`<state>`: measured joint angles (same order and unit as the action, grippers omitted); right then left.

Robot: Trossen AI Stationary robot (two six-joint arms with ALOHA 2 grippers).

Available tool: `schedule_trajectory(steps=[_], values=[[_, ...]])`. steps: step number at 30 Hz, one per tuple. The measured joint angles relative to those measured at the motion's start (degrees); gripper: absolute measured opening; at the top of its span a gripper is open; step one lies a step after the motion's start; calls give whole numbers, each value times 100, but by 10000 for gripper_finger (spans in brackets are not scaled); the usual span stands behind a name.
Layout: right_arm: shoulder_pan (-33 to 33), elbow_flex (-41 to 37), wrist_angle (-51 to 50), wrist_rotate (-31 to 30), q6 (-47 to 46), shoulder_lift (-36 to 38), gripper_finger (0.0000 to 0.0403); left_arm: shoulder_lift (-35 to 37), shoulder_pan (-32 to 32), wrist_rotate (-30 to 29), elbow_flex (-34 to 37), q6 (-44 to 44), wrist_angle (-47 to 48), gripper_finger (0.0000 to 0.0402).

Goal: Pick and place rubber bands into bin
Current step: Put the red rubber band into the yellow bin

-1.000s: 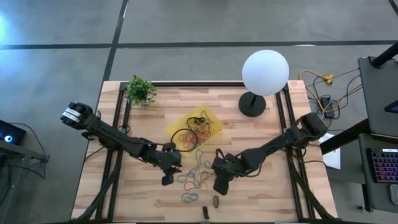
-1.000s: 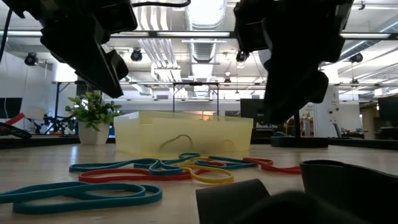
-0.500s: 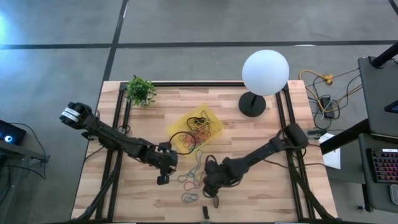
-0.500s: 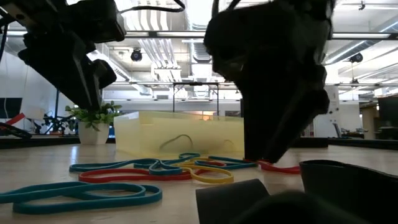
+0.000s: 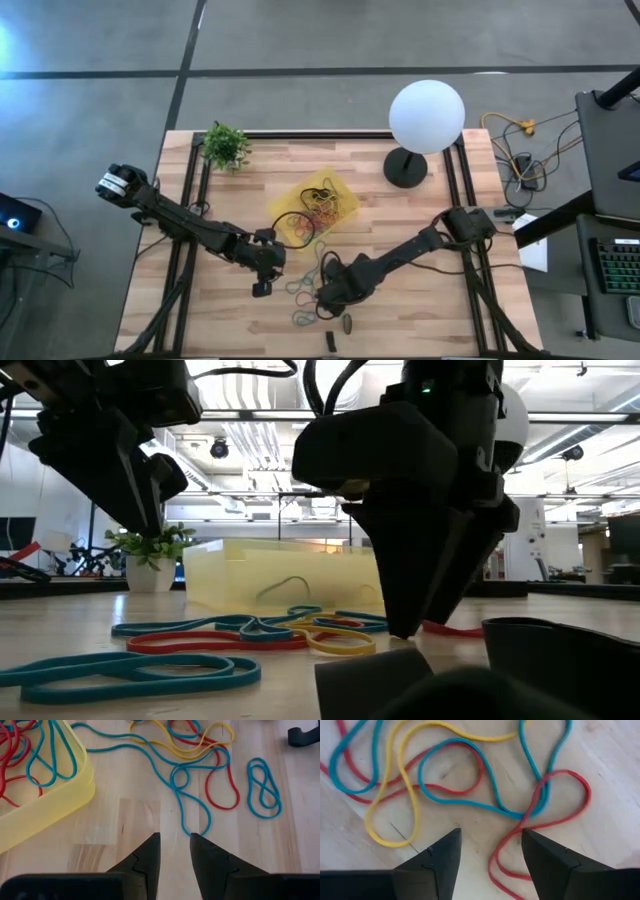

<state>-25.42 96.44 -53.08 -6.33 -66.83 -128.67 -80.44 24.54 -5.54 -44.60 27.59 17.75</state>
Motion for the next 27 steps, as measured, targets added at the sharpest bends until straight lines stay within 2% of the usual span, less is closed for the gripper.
schedule_trajectory(steps=[5, 13, 20, 27], values=[[39, 176, -642, -48, -215, -21, 194, 0, 2, 47, 0, 0, -17, 89], [46, 87, -585, -78, -332, -13, 194, 2, 0, 59, -39, -101, -58, 89], [100, -242, -202, 513, -179, 29, 192, 2, 0, 72, -39, -94, -78, 89], [126, -360, -43, 682, 35, 31, 155, 75, 0, 74, -60, -87, -100, 89]])
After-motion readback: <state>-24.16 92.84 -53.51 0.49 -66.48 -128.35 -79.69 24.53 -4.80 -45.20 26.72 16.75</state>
